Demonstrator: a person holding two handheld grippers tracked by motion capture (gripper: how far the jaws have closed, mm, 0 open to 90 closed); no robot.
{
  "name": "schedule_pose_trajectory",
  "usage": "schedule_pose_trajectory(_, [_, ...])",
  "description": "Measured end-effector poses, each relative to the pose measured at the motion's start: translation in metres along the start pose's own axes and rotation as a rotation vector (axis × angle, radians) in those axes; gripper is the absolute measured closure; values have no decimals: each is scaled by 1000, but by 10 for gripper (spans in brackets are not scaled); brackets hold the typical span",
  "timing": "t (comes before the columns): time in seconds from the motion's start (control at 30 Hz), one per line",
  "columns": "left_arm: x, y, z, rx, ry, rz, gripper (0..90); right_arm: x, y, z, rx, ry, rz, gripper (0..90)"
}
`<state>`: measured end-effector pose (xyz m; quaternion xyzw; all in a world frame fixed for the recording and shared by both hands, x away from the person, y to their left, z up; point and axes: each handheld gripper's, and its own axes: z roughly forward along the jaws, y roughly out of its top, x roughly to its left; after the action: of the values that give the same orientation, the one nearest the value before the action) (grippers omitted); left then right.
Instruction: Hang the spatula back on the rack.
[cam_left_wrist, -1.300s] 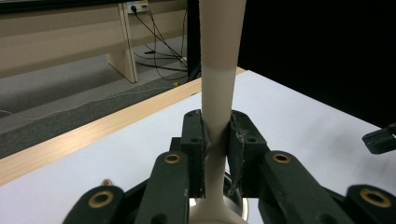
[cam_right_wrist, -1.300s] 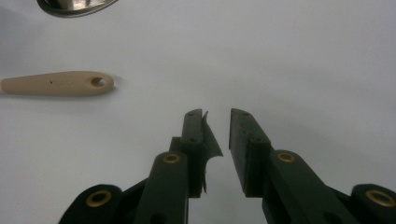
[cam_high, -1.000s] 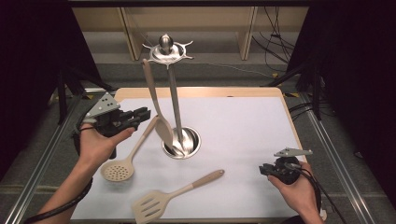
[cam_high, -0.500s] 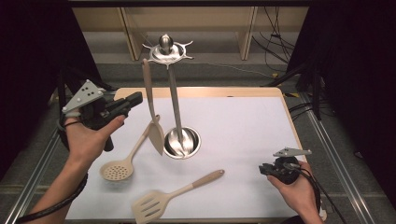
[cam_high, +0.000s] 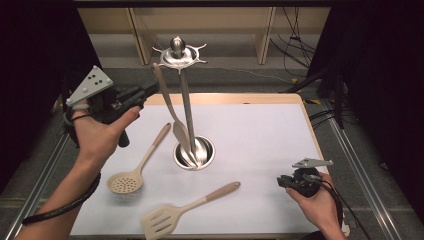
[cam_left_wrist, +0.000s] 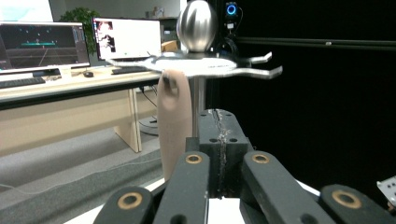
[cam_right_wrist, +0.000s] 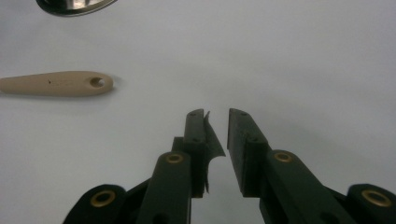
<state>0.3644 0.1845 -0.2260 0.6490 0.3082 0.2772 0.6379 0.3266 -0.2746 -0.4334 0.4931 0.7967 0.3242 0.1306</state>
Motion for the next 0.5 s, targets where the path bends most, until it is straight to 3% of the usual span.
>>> schedule_pose_trajectory(0.23, [-2,14,7,-8,10,27,894,-1,0,1,-2,-1,0,778])
schedule_pose_trajectory(0.5, [5,16,13,-6,19,7,894,0,0,0,15,-7,21,779])
